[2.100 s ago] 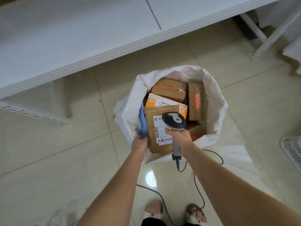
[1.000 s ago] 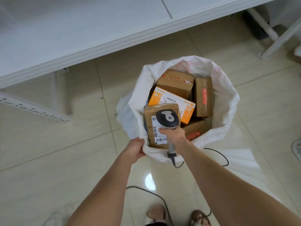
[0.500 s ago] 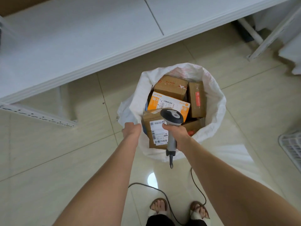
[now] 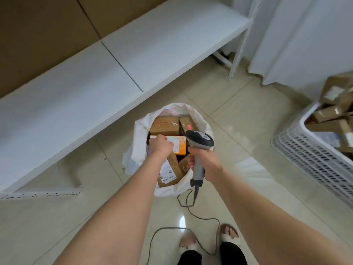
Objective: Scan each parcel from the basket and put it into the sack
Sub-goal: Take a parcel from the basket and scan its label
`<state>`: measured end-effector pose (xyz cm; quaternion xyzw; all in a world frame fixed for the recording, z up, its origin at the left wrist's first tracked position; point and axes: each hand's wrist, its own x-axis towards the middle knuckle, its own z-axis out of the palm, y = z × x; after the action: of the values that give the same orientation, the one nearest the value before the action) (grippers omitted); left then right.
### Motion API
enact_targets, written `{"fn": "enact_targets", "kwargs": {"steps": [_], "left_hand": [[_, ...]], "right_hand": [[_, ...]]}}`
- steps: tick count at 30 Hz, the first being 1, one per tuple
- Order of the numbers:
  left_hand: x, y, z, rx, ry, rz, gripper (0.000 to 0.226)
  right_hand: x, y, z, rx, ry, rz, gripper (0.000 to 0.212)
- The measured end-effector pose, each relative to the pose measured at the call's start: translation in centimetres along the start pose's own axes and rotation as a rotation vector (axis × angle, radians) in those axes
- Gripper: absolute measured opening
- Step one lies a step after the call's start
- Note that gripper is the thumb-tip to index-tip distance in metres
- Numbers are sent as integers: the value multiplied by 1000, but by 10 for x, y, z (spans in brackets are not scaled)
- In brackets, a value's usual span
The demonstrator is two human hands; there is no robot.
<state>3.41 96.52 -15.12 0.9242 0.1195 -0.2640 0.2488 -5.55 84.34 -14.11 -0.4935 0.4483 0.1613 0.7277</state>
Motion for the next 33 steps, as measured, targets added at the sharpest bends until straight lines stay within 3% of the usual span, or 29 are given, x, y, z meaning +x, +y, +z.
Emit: {"fn": "enact_targets", "kwargs": {"steps": [6, 14, 19, 25, 33], "left_hand": [[-60, 99, 23, 89, -74, 240, 28], [-159, 225, 105, 186, -98, 398, 35], [-242, 304, 184, 213, -100, 443, 34], [-329, 388, 284, 231, -182, 518, 34], [-383, 468, 379, 272, -282, 580, 36]], "right_hand": [[-58, -36, -82, 253, 109, -52, 9], [-120, -64, -244, 429, 202, -130, 11], [-158, -71, -375, 539, 254, -156, 8], [-190, -75, -526, 658, 276, -171, 20], [-195, -82, -656, 735, 417, -134, 13]]}}
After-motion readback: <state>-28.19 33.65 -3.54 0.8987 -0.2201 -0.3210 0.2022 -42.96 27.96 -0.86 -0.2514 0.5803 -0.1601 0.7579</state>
